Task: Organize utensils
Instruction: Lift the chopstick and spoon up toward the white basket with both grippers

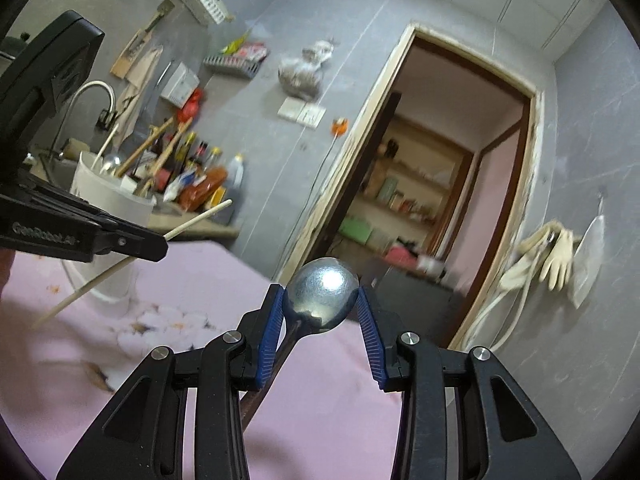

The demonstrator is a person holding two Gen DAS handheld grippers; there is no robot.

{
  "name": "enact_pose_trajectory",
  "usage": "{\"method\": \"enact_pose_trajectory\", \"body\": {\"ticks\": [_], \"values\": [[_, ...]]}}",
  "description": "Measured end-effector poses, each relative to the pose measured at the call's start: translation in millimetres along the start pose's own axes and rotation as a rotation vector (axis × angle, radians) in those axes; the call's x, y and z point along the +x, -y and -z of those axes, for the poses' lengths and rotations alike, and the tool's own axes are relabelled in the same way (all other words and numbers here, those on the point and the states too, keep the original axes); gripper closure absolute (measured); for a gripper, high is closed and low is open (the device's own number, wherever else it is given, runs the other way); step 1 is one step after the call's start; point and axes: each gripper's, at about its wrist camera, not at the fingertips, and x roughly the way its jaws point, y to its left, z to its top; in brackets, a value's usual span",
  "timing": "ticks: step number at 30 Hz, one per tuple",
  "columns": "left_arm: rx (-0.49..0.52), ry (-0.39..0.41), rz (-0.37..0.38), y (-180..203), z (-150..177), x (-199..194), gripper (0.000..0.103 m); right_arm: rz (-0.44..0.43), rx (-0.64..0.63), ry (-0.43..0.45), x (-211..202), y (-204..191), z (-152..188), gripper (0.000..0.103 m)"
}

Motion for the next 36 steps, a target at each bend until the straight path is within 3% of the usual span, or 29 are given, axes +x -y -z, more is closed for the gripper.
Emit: {"method": "enact_pose_trajectory", "body": {"ticks": [9,16,25,36], "values": [[0.015,0.21,-0.071,-7.5,-18.7,-19.0,0.101,0.017,0.097,0.116,-5.0,7.0,-46.8,0.068],[-0.017,0.322,-0.123,-37.5,-46.3,-40.8,0.101,-0.007,0.107,0.199,0.7,-9.7,-85.2,0.068],[-0.175,0.427,-0.245,-113.7,-81.2,-65.5,0.101,-0.073,0.208,0.24,28.1,-32.4,-123.6,0.068],[-0.341,0.514,-0.34,-194.5,-76.4,-83.8,0.101,-0.129,0.279,0.216,58.5,-70.7,-131.0,0.068]]}}
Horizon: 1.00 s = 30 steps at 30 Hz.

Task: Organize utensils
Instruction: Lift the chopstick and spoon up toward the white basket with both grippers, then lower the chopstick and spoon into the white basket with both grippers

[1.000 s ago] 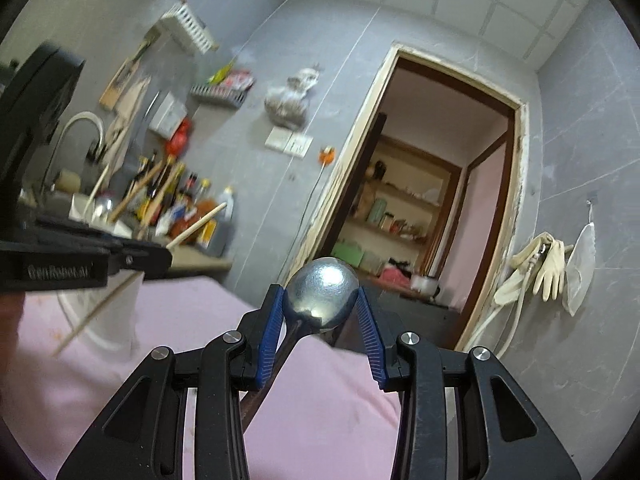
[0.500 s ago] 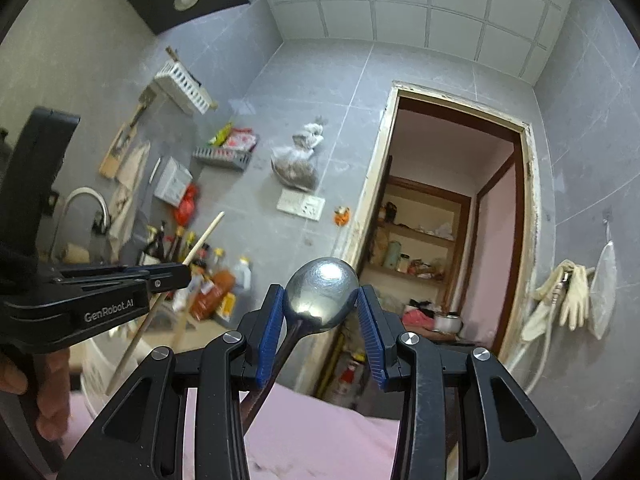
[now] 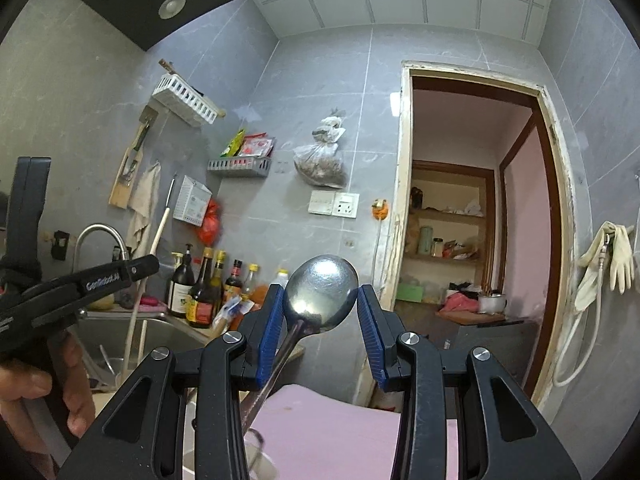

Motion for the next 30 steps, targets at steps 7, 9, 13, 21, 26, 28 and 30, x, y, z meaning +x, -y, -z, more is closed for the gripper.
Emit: {"method": "enact_pose_trajectory", "body": {"ticks": [7,9,13,21,26,28,30], "values": [[-0.014,0.007,-0.082,-18.1,12.6,6.4,0.101,0.011,0.005,0.006,-0.3,-5.6,18.4,0.068],[-0.003,0.015,-0.097,-18.9,17.3,7.3,0.101,0.011,0.004,0.0,1.7,-5.9,23.3,0.068],[0.014,0.043,-0.127,-15.2,25.5,6.3,0.101,0.016,0.01,-0.007,6.7,-6.0,30.0,0.068],[0.075,0.057,-0.14,-6.2,39.9,3.9,0.101,0.017,-0.007,-0.034,11.4,-13.1,44.8,0.068],[0.092,0.036,-0.15,-5.2,56.4,0.5,0.101,0.017,-0.036,-0.042,10.4,-19.2,50.8,0.068],[0.105,0.018,-0.146,-3.3,61.1,1.4,0.101,0.012,-0.037,-0.051,11.4,-19.6,53.0,0.068],[0.105,0.004,-0.14,-2.7,64.3,1.4,0.101,0.007,-0.035,-0.061,12.1,-19.7,54.8,0.068]]}}
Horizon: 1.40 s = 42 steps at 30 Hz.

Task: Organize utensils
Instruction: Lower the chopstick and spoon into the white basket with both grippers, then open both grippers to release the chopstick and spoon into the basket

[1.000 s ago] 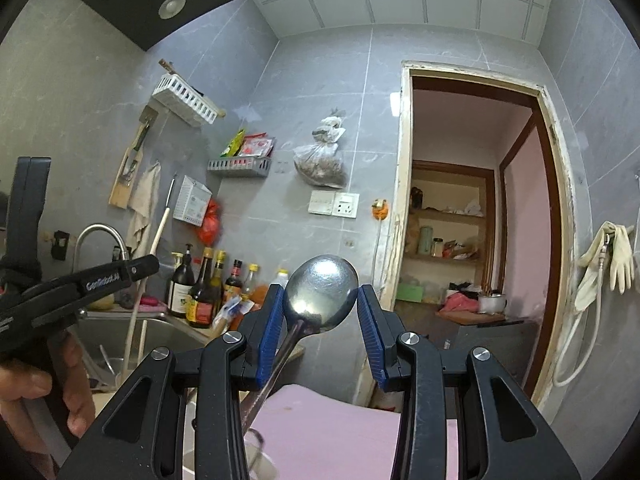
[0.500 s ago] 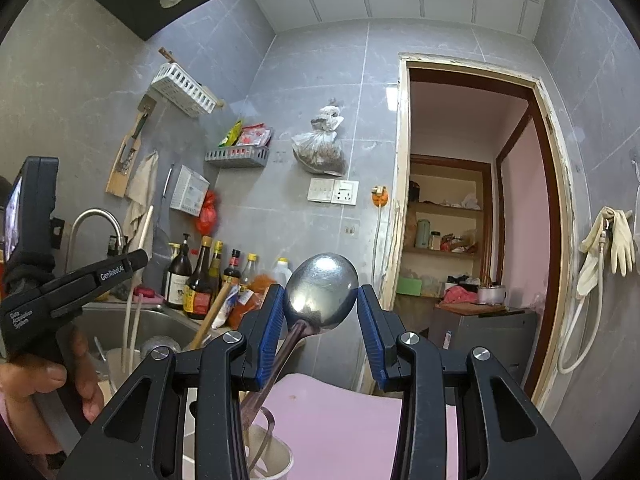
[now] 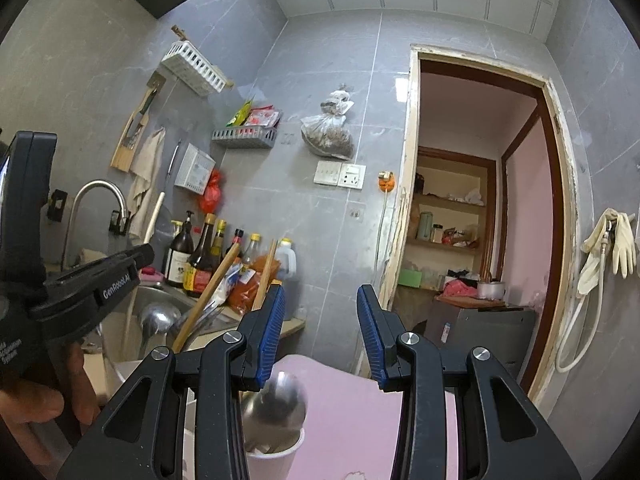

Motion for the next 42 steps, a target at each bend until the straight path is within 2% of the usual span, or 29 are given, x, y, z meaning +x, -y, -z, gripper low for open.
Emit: {"method": "enact_pose_trajectory", "body": {"ticks": [7,24,31,42], "values": [[0.053,-0.057,0.01,9.5,13.1,-2.0,0.101,-0.017,0.004,-0.017,-2.1,-0.6,3.8,0.068],[0.03,-0.144,0.041,7.7,17.7,-15.0,0.099,-0.015,0.066,-0.025,-9.6,10.8,-1.5,0.06],[0.018,-0.183,0.072,11.4,13.1,-26.2,0.08,-0.004,0.093,-0.053,-16.5,20.8,-0.2,0.054],[0.097,-0.211,0.103,36.8,19.9,-49.5,0.069,0.057,0.155,-0.104,-42.0,52.3,4.4,0.049]]}}
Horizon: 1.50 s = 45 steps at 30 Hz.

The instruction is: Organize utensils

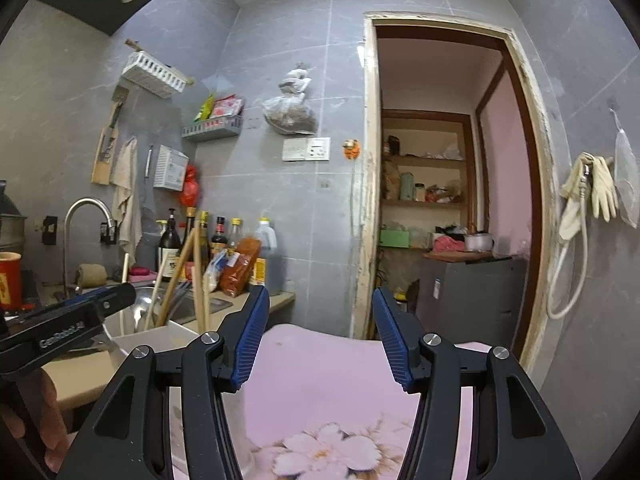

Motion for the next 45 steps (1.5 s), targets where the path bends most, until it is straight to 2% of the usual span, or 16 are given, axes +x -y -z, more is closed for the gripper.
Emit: {"method": "enact_pose_trajectory", "body": {"ticks": [15,17,20,24,26,28,31,37,45], "values": [[0.099,-0.12,0.072,35.1,14.9,-15.1,0.042,0.072,0.039,-0.024,-49.9,38.1,-0.1,0.031],[0.111,-0.135,0.087,38.8,17.7,-17.4,0.033,0.079,0.045,-0.027,-56.4,42.0,0.0,0.027],[0.121,-0.146,0.12,42.8,20.0,-22.9,0.023,0.091,0.049,-0.033,-64.8,47.2,0.1,0.023],[0.136,-0.148,0.138,47.4,21.9,-30.5,0.018,0.109,0.06,-0.041,-76.1,53.5,2.3,0.019],[0.137,-0.151,0.147,49.0,22.2,-33.7,0.01,0.113,0.068,-0.045,-80.4,56.5,3.0,0.016],[0.129,-0.156,0.161,48.7,21.8,-37.7,0.006,0.114,0.075,-0.052,-85.9,59.3,3.5,0.009],[0.119,-0.177,0.184,49.6,22.2,-42.3,0.004,0.123,0.074,-0.051,-96.2,61.4,4.2,0.0],[0.132,-0.222,0.209,52.3,26.7,-56.2,0.003,0.13,0.081,-0.066,-117.9,63.5,1.9,0.0],[0.175,-0.207,0.192,55.8,31.0,-85.6,0.003,0.153,0.071,-0.096,-149.3,57.1,5.5,0.0]]}}
